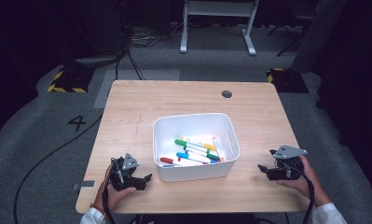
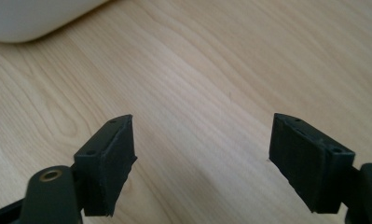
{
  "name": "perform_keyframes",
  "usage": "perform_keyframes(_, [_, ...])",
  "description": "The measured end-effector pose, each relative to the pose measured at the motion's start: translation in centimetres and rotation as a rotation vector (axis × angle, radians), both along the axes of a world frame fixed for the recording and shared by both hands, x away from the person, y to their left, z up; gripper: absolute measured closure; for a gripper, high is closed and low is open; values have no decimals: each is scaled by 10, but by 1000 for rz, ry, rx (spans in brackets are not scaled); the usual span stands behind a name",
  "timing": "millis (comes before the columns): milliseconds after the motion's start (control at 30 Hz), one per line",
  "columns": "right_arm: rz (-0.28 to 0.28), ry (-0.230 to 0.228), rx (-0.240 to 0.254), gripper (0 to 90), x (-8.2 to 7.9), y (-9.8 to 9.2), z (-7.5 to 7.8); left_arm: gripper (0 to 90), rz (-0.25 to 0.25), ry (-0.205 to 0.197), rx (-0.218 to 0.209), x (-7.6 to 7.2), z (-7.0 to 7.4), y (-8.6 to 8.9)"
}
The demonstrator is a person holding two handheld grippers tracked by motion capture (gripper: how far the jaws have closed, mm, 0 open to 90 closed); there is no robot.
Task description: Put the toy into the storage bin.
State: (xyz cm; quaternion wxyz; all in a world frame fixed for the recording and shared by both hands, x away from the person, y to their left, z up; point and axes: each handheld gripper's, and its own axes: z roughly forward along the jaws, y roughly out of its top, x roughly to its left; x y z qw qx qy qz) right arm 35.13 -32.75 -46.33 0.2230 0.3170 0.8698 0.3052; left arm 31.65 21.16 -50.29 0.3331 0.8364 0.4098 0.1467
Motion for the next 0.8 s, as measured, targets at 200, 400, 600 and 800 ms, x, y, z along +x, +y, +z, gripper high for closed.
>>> perform_keyframes(200, [-41, 32, 37, 219, -5, -18, -17, 124, 0, 0, 0, 0, 0, 0])
perform_keyframes(400, [-117, 50, 106, 208, -10, -36, -31, 124, 0, 0, 0, 0, 0, 0])
perform_keyframes(600, [-187, 59, 197, 174, -16, -50, -40, 124, 0, 0, 0, 0, 0, 0])
perform_keyframes(800, [-198, 55, 192, 173, -18, -53, -40, 124, 1, 0, 4, 0, 0, 0])
